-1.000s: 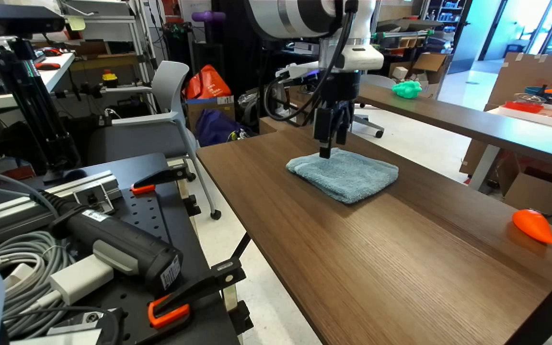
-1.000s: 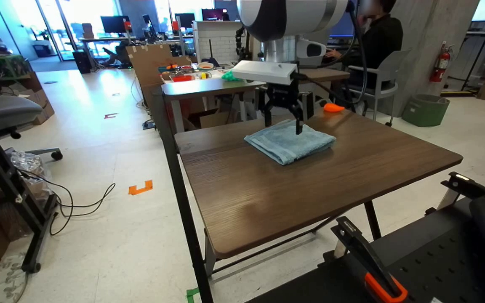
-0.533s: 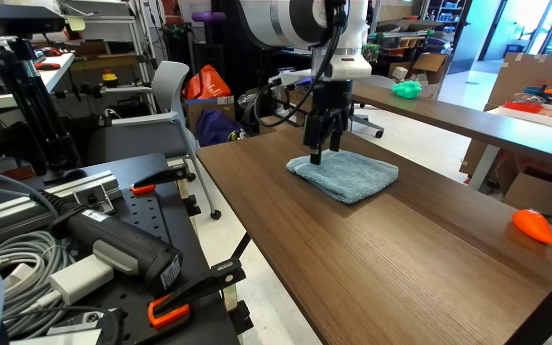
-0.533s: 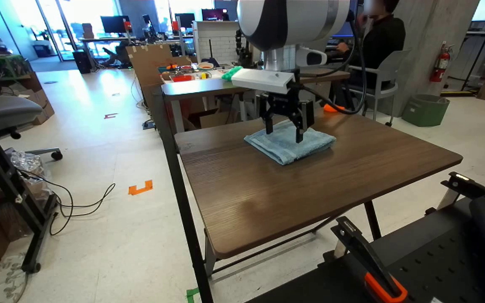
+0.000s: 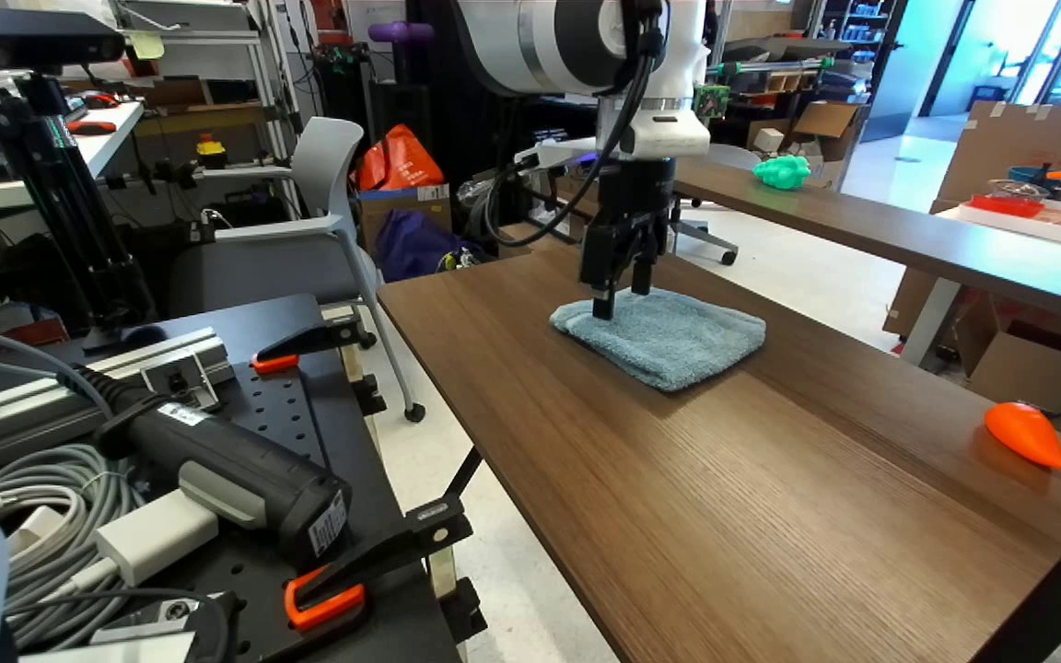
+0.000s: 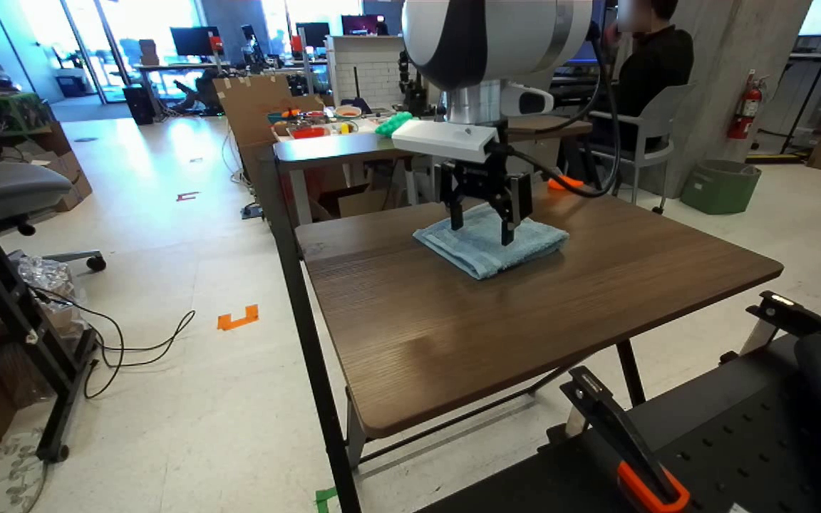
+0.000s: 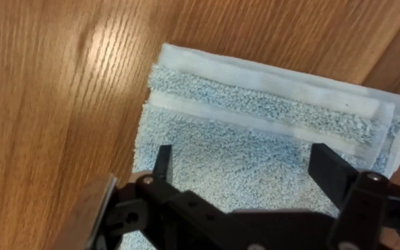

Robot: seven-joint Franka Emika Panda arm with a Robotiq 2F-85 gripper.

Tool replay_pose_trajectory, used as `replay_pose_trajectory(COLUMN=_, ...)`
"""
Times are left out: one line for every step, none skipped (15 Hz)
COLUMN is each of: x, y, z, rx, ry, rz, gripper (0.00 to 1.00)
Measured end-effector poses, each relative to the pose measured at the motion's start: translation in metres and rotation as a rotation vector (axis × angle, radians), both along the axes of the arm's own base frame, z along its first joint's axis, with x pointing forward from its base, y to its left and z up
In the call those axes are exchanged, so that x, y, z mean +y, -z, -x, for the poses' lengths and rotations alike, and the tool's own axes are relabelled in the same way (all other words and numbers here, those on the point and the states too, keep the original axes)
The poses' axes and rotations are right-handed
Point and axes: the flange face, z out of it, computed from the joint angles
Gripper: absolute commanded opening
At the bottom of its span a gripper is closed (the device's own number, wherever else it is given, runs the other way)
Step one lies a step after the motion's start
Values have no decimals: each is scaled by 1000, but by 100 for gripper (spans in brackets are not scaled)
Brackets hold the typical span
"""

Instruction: Use the towel to wipe the table

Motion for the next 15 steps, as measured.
replay_pose_trajectory(x=0, y=2, z=0, rx=2, ry=8, rz=1, gripper=100)
replay_pose_trajectory(x=0, y=7, z=-1, rx=6, ry=24, rz=4, gripper=100)
replay_pose_trajectory(x=0, y=14, z=-2, rx=14, ry=45, rz=10, gripper=100)
replay_pose_trajectory(x=-1, y=22, z=-4, rx=23, ry=72, rz=18, gripper=100)
replay_pose_trajectory(x=-3, y=31, z=-8, rx=24, ry=100, rz=26, gripper=100)
replay_pose_trajectory(x=-5, y=38, z=-11, rx=28, ry=130, rz=36, gripper=100)
replay_pose_trajectory(x=-9, y=46, z=-15, rx=33, ry=161, rz=48, gripper=100)
replay_pose_trajectory(x=-14, y=50, z=-20, rx=32, ry=190, rz=59, gripper=100)
replay_pose_trajectory(x=-18, y=50, z=-25, rx=34, ry=217, rz=70, gripper=100)
replay_pose_trajectory(x=-22, y=50, z=-30, rx=40, ry=242, rz=80, gripper=100)
replay_pose_trajectory(x=-26, y=50, z=-34, rx=48, ry=261, rz=87, gripper=100)
replay_pose_trajectory(x=-28, y=50, z=-38, rx=57, ry=269, rz=91, gripper=100)
replay_pose_trajectory(x=-30, y=50, z=-41, rx=63, ry=274, rz=89, gripper=100)
replay_pose_trajectory(x=-30, y=50, z=-44, rx=68, ry=277, rz=82, gripper=100)
replay_pose_trajectory(x=-30, y=50, z=-47, rx=81, ry=281, rz=74, gripper=100)
